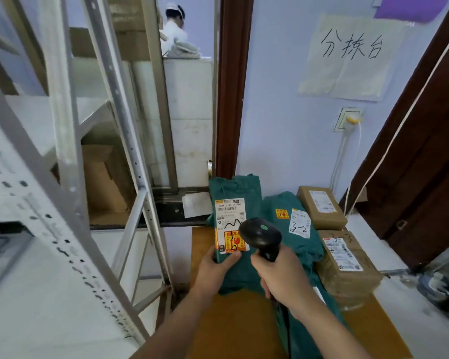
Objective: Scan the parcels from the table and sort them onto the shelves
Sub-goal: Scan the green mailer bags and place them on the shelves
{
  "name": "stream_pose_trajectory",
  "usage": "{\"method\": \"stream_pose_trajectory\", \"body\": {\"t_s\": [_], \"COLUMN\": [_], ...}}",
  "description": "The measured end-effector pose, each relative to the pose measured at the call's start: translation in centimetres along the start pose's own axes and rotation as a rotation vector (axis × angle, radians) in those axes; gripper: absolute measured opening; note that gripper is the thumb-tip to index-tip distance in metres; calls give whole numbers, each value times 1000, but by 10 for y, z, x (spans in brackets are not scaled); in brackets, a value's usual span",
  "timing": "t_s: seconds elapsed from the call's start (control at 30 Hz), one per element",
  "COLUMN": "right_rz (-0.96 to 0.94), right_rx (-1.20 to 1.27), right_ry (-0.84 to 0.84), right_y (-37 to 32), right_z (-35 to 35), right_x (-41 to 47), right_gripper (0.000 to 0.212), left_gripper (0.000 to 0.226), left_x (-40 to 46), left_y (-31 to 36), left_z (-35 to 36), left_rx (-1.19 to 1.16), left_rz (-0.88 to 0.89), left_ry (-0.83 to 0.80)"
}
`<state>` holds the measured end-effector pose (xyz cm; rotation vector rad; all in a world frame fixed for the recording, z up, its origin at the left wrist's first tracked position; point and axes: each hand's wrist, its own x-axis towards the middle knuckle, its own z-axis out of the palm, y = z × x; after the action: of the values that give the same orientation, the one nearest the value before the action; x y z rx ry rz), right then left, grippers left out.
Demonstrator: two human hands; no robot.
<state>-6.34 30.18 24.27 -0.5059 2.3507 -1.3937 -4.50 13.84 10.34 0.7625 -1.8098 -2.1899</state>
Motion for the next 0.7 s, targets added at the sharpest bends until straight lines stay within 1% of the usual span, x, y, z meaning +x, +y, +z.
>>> {"method": "stream_pose_trajectory", "body": {"t_s": [0.07, 0.17, 0.23, 0.37, 0.4, 0.53, 0.6, 0.7], "right_rz": [-45, -118, -154, -207, -210, -262, -310, -391], "right_rx": [-9, -28, -17, -7, 17, 54, 32, -50], "right_ry": [-38, -90, -138, -230, -261, -400, -423, -432], "right_y": [3, 9, 10, -2, -7, -34, -49, -71], "right_z": [-5, -15, -18, -15, -11, 16, 33, 67], "right_x": [-20, -51, -73, -110, -118, -147, -163, -187], "right_gripper": [21, 21, 23, 32, 29, 13, 9, 8], "left_gripper": [51, 46, 48, 70, 72, 65, 62, 60], "left_x": [-26, -75, -108, -167, -180, -233, -260, -299], "left_y": [-2, -6, -11, -13, -12, 3, 11, 20], "left_z": [-2, -5, -8, -17, -23, -53, -73, -109], "left_rx": [-47, -56, -46, -126, -149, -236, -258, -258], "left_rz": [12, 63, 93, 107, 120, 193, 238, 315], "left_ry": [16, 25, 41, 122, 154, 293, 368, 532]}}
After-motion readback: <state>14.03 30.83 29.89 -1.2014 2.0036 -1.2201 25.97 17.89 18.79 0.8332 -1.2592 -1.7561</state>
